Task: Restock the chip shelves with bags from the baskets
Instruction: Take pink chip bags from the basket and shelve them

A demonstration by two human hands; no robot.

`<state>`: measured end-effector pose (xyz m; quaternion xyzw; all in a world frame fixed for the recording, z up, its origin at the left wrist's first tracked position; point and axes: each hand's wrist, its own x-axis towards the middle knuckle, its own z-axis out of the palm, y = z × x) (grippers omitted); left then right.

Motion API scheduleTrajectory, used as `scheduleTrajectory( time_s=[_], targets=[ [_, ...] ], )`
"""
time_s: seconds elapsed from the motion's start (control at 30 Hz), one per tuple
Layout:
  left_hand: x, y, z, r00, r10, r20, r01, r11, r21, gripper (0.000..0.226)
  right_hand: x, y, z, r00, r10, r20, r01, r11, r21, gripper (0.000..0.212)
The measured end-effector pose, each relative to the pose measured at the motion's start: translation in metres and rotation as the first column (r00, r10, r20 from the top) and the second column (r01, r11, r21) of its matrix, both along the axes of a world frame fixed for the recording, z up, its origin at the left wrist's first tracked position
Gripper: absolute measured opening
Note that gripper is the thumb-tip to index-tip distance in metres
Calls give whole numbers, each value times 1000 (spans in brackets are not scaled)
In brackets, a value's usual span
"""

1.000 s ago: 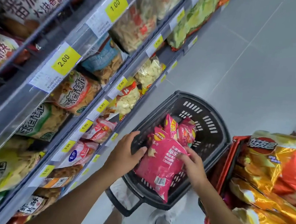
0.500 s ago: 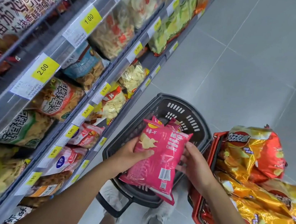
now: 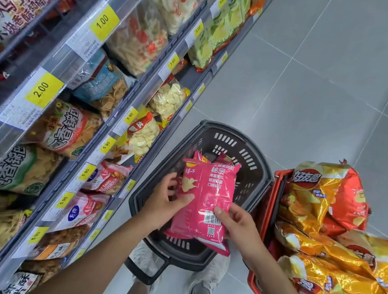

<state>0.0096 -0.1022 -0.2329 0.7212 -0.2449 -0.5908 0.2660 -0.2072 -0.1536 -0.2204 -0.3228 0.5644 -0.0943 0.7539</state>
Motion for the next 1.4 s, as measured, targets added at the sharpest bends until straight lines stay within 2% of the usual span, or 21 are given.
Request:
scheduleTrajectory(
  time_s=[0.03, 0.07, 0.1, 0.13, 0.2, 0.27, 0.33, 0.4, 0.47, 0.63, 0.7, 0.83, 0.9, 1.0, 1.07, 1.13, 1.23, 1.33, 1.4],
  targets=[
    [-1, 0, 1, 987, -23, 157, 28, 999, -34, 51, 1, 1, -2, 1000, -19, -14, 18, 999, -26, 26],
    [-3, 0, 2, 972, -35, 233, 49, 997, -53, 40, 2, 2, -4, 999, -33, -25, 32, 998, -57, 27],
    [-6, -1, 3, 973, -51, 225, 64, 997, -47, 31, 3, 3, -7, 999, -37, -33, 33, 995, -93, 29],
    [-9, -1, 3, 985, -68, 156, 73, 997, -28, 28, 6, 4, -7, 999, -36, -36, 31, 991, -129, 31],
    [-17, 0, 2, 998, -65, 8, 65, 998, 18, 43, 12, 6, -7, 998, -6, -62, -7, 976, -219, 41],
    [-20, 2, 3, 995, 7, -97, -3, 999, 43, 64, 16, 8, -6, 991, 43, -128, -81, 950, -302, 58],
    [-19, 2, 5, 960, 115, -257, -99, 992, 73, 77, 16, 11, -6, 989, 45, -137, -85, 950, -299, 71],
    [-15, 3, 3, 929, 152, -336, -124, 987, 105, 89, 15, 12, -4, 983, 95, -159, -140, 943, -301, 62],
    [-13, 6, 0, 934, 127, -334, -99, 990, 100, 96, 16, 15, 2, 970, 168, -176, -218, 920, -325, 49],
    [-7, 8, -3, 911, 207, -356, -174, 977, 123, 90, 19, 20, 8, 958, 263, -114, -286, 895, -343, 36],
    [-4, 10, -5, 917, 222, -330, -188, 973, 132, 80, 20, 20, 8, 954, 283, -98, -300, 895, -330, 37],
    [0, 12, -8, 933, 244, -266, -203, 964, 174, 46, 23, 19, 5, 961, 271, -60, -277, 915, -293, 39],
    [2, 13, -10, 935, 266, -233, -220, 954, 203, 37, 24, 18, 5, 974, 223, -39, -225, 931, -286, 38],
    [5, 16, -8, 922, 281, -266, -217, 944, 247, 34, 26, 19, 0, 996, 56, -62, -72, 949, -306, 29],
    [7, 20, -6, 903, 292, -314, -202, 936, 289, 34, 28, 18, -4, 993, -48, -104, 17, 960, -280, 39],
    [9, 25, -6, 877, 312, -365, -191, 924, 332, 39, 28, 16, -9, 993, -79, -90, 67, 989, -130, 54],
    [12, 32, -8, 851, 309, -424, -145, 915, 376, 49, 32, 13, -8, 999, -50, -20, 51, 995, 83, 33],
    [12, 38, -13, 886, 237, -400, -99, 937, 336, 57, 36, 18, -11, 996, -89, -32, 90, 995, 50, 26],
    [12, 40, -16, 919, 190, -345, -90, 954, 285, 73, 39, 21, -11, 992, -120, -40, 121, 993, 17, 28]
  ],
)
